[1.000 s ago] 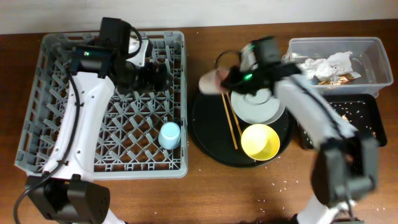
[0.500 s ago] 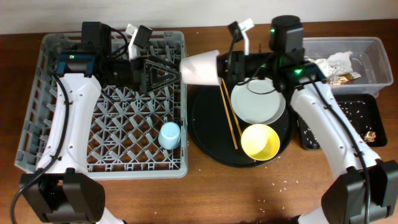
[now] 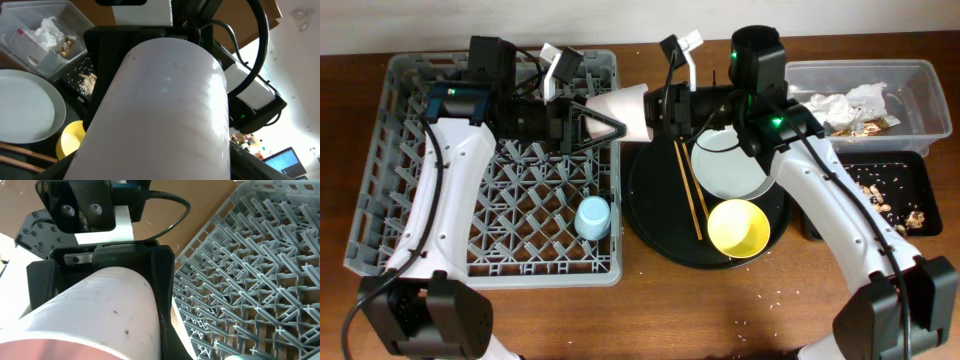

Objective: Sort waste into correct bins and load items into the dishwasher rack
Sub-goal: 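Place the pink cup upside down in the rack with left gripper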

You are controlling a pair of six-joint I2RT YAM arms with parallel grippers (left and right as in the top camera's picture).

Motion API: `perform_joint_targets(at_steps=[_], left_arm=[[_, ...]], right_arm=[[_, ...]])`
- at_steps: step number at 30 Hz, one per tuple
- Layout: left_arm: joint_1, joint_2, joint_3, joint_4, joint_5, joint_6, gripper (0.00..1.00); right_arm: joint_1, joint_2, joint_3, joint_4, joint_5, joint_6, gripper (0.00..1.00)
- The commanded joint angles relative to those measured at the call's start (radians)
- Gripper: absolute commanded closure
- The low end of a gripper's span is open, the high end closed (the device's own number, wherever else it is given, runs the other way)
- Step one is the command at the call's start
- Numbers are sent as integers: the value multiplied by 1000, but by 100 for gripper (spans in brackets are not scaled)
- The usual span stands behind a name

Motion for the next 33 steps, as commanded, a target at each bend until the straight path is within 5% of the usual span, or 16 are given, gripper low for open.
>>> perform_joint_targets(at_steps=[1, 2, 4, 12, 19, 21, 23, 25, 33], left_arm=[[2, 0, 1, 8, 25, 13, 25], [2, 0, 1, 8, 25, 13, 29], [2, 0, 1, 11, 25, 13, 42], [36, 0, 1, 18, 24, 13, 43], [109, 0, 1, 16, -63, 13, 44], [108, -5, 1, 6, -301, -16, 44], [87, -11, 23, 3, -803, -177, 45], [26, -10, 27, -5, -1112, -201, 44], [-184, 153, 23, -74, -1460, -257, 44]], right_arm=[[34, 31, 3, -13, -9, -16, 96], [34, 30, 3, -13, -9, -16, 96], [33, 30, 3, -21, -9, -16, 75], [3, 31, 3, -29, 11, -16, 32], [-143, 30, 3, -52, 42, -24, 27], [-159, 30, 3, -113, 94, -67, 26], [-176, 30, 3, -240, 183, -141, 26], [-183, 30, 3, -317, 238, -176, 26], [-183, 30, 4, -480, 344, -254, 26]])
